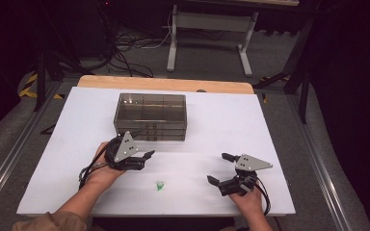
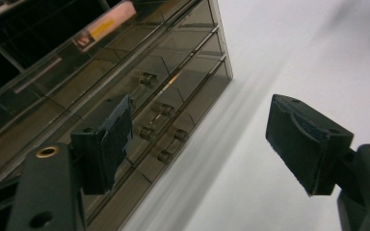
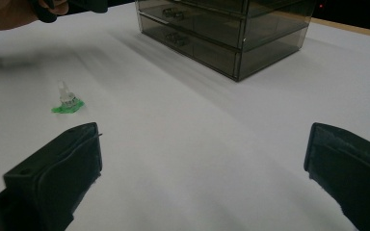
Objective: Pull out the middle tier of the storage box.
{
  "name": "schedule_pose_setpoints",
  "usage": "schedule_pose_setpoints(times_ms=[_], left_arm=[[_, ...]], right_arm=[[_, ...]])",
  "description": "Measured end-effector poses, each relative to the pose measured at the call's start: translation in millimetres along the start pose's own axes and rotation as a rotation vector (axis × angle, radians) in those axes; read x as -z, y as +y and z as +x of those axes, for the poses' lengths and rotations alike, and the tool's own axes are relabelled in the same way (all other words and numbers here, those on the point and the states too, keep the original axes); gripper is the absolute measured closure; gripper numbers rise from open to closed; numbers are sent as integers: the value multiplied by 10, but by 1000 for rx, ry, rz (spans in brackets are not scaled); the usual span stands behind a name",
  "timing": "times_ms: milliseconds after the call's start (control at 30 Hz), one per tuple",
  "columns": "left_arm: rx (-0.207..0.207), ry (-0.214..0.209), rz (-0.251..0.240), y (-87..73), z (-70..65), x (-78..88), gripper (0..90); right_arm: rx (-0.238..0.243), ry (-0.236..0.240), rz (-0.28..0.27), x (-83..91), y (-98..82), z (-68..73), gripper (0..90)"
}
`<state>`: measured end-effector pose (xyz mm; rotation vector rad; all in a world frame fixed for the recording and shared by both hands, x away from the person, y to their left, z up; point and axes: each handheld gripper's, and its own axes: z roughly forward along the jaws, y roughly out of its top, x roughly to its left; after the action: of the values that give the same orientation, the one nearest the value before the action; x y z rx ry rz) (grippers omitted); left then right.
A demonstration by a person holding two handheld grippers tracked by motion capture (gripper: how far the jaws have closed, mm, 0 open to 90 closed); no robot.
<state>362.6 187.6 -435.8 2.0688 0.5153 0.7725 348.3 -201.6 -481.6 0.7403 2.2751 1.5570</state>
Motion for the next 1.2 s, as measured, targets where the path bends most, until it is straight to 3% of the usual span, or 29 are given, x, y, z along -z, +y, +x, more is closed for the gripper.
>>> schedule_pose_setpoints(times_ms=[100,233,267,300,333,400,433,467,500,533,567,600,767,1000,1200], left_arm=[[-26,22,1,5,-24,6,294],[-108,89,38,33,-76,12,310],[-108,89,38,33,-76,12,324],[-160,131,63,53,-108,5,331],[-160,131,63,53,-108,5,329],[-199,156,85,69,-138,-6,323],[-239,179,100,85,-173,-12,321],[-239,179,100,85,-173,-12,321],[-277,203,119,100,-210,-25,321],[-277,203,119,100,-210,-25,321],[-319,234,137,116,-245,-35,321],[-319,234,137,116,-245,-35,321],[-409,285,173,147,-319,-59,324],[-449,389,220,151,-386,-95,371],[-483,433,244,142,-421,-132,388]], right_arm=[[0,2,0,-2,-1,0,2],[-1,3,1,-2,0,1,3],[-1,3,1,-2,0,1,3],[1,2,-1,1,0,3,4],[1,2,-1,1,0,3,4],[1,-1,-2,6,1,3,5],[0,-1,-2,5,1,3,5],[0,-1,-2,5,1,3,5],[2,-1,-2,6,1,5,5],[2,-1,-2,6,1,5,5],[1,-1,-2,7,1,4,5],[1,-1,-2,7,1,4,5],[1,0,-3,6,1,6,5],[1,-2,-2,6,1,7,5],[2,-3,-2,7,1,8,5]])
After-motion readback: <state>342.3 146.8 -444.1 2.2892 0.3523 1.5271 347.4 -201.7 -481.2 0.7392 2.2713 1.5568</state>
